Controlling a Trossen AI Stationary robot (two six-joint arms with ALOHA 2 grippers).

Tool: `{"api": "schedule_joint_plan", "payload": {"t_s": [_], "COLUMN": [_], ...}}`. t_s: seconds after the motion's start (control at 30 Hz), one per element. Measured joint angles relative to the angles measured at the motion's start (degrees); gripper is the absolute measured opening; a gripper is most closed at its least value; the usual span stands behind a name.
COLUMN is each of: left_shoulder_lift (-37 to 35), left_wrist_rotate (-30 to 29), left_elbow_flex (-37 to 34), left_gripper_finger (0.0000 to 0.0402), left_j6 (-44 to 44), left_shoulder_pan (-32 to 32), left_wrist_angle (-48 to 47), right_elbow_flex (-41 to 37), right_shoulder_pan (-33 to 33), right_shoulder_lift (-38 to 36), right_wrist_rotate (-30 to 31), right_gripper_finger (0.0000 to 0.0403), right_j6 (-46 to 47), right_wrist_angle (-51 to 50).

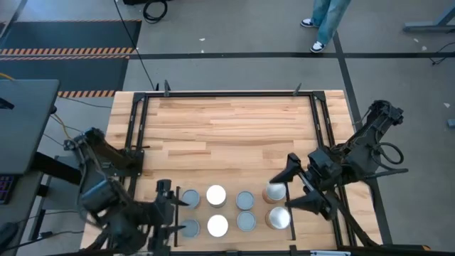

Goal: Pick and place cans onto a shelf
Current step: Put the small canned carrots on the shelf

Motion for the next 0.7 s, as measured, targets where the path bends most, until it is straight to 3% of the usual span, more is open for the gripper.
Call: {"api": "schedule_joint_plan", "payload": {"t_s": [0.1, 0.23, 0.43, 0.7], "left_shoulder_lift": [-2.12, -7.55, -17.51, -29.5], "left_wrist_rotate": [4.59, 6.41, 14.2, 15.19], "left_elbow_flex": [-5.75, -14.02, -25.03, -31.04], "left_gripper_finger": [0.024, 0.0173, 0.0089, 0.001], "left_j6": [0.89, 5.12, 14.1, 16.65], "left_shoulder_pan": [3.81, 8.55, 17.25, 28.63], "left_wrist_angle": [0.32, 9.67, 27.46, 32.57], "right_elbow_flex": [0.0, 0.0, 0.0, 0.0], "right_shoulder_pan": [-2.22, -7.39, -14.15, -23.17], "right_shoulder_lift": [0.0, -0.04, -0.04, -0.79], "right_wrist_rotate": [4.89, 2.19, 2.19, -1.92], "right_gripper_finger": [0.0348, 0.0348, 0.0348, 0.0348], "right_j6": [-0.42, -2.47, -1.94, -14.27], "right_wrist_angle": [-0.44, -1.15, -1.22, 0.16]}}
